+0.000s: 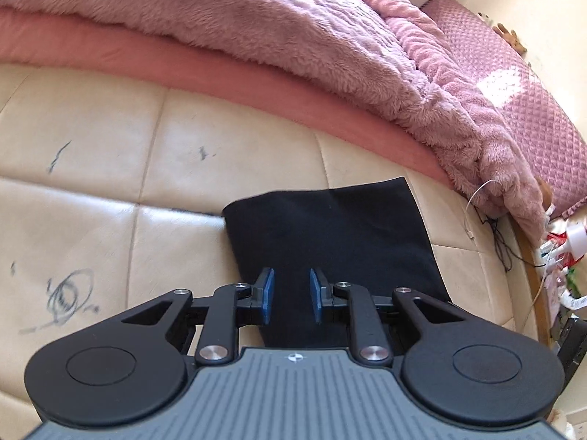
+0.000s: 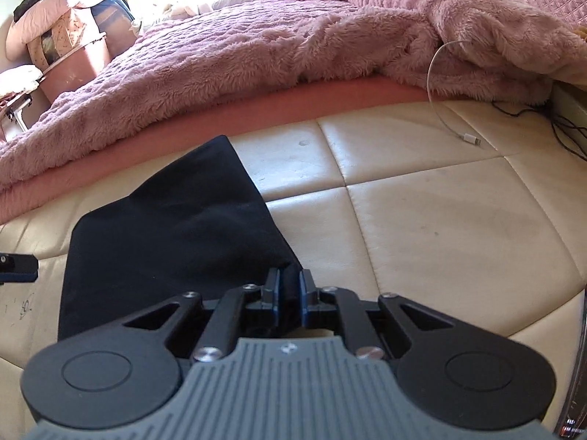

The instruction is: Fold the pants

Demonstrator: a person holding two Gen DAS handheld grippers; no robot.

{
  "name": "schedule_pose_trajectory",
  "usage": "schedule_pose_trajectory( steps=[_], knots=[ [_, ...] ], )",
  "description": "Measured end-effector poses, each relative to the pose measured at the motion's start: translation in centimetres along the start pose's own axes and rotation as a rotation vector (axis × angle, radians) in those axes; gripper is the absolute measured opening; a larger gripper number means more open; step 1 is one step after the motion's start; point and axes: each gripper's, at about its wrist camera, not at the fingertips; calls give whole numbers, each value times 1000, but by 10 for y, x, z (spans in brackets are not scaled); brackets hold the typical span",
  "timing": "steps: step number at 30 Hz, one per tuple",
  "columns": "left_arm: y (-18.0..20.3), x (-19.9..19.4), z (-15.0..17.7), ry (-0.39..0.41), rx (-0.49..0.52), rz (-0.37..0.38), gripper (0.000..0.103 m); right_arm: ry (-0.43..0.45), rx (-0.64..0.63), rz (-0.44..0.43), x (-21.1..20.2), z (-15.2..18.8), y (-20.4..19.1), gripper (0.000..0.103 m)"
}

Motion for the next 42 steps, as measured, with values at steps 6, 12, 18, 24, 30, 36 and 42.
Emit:
schedule_pose_trajectory(
  steps=[6,12,18,24,30,36,42],
  knots=[
    [5,40,-13,19,18,-58,17,-27,30,-27,20,2,15,7],
    [-6,63,-24,33,13,-100,6,-34,81,-86,27,4,28,8],
    [7,67,-32,49,91,-180,6,-56,138,-115,30,3,34,9],
    [-4,30,-38,110,70,-165,8,-69,94,-99,21,-7,33,16],
    [-22,-1,-20,59,-29,-99,18,-2,54,-115,4,-31,33,25],
    [-39,2,16,3,-169,2,47,-67,37,-232,37,-45,29,51],
    [-55,17,36,-50,-289,111,56,-166,103,-359,72,-53,44,51]
  ],
)
Point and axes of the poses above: each gripper's, at about its wrist camera, not at the fingertips, and x roughly the way its jaws point, y to its right, z to its underside, and after that the axes turned 6 degrees about -x, right-handed
